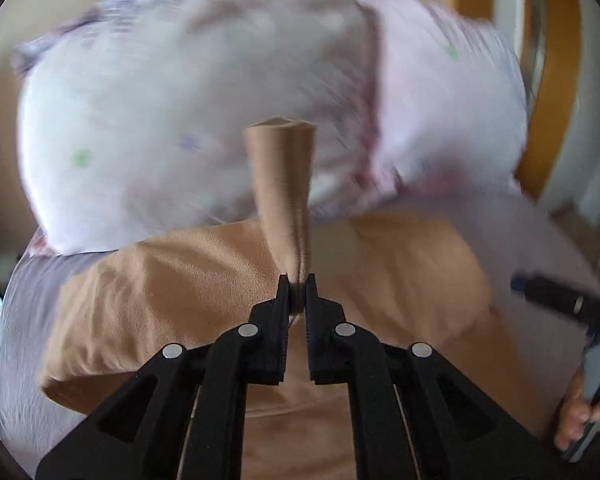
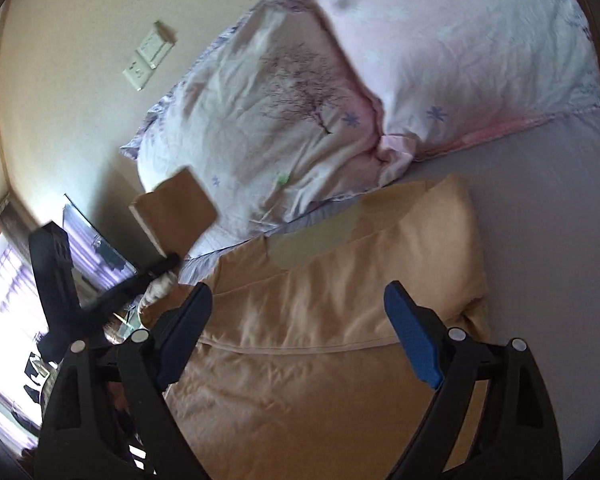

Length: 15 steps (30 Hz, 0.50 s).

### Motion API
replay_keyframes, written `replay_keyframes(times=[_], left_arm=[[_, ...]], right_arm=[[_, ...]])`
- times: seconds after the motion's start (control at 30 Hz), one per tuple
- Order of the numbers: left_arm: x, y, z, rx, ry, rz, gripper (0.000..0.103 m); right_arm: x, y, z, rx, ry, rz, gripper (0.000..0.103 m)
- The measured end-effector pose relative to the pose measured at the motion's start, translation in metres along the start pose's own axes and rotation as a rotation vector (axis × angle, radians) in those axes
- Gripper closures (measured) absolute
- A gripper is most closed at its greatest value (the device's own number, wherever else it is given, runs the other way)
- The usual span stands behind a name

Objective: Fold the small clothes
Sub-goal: 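Grasp the other sleeve with the left gripper and fold it across the body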

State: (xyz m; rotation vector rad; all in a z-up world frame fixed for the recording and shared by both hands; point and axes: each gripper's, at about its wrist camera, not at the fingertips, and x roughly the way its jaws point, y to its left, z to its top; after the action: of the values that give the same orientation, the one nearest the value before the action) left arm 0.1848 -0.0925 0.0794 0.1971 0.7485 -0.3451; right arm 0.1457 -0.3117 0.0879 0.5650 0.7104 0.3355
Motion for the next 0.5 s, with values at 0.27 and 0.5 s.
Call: replay_keyframes(times=[0.27, 0.5], left_arm=[[-0.006, -0.06, -0.05, 0.201, 0.027, -0.145, 0.05], [-0.058, 0.08, -0.046, -0.136, -0.115, 0.103, 0.035]], right_arm=[[0.012, -0.053, 0.01, 0.093, 0.097, -0.092, 0.032], [0.076, -0.035, 0.025, -0.002, 0.221, -0.146, 0.06]])
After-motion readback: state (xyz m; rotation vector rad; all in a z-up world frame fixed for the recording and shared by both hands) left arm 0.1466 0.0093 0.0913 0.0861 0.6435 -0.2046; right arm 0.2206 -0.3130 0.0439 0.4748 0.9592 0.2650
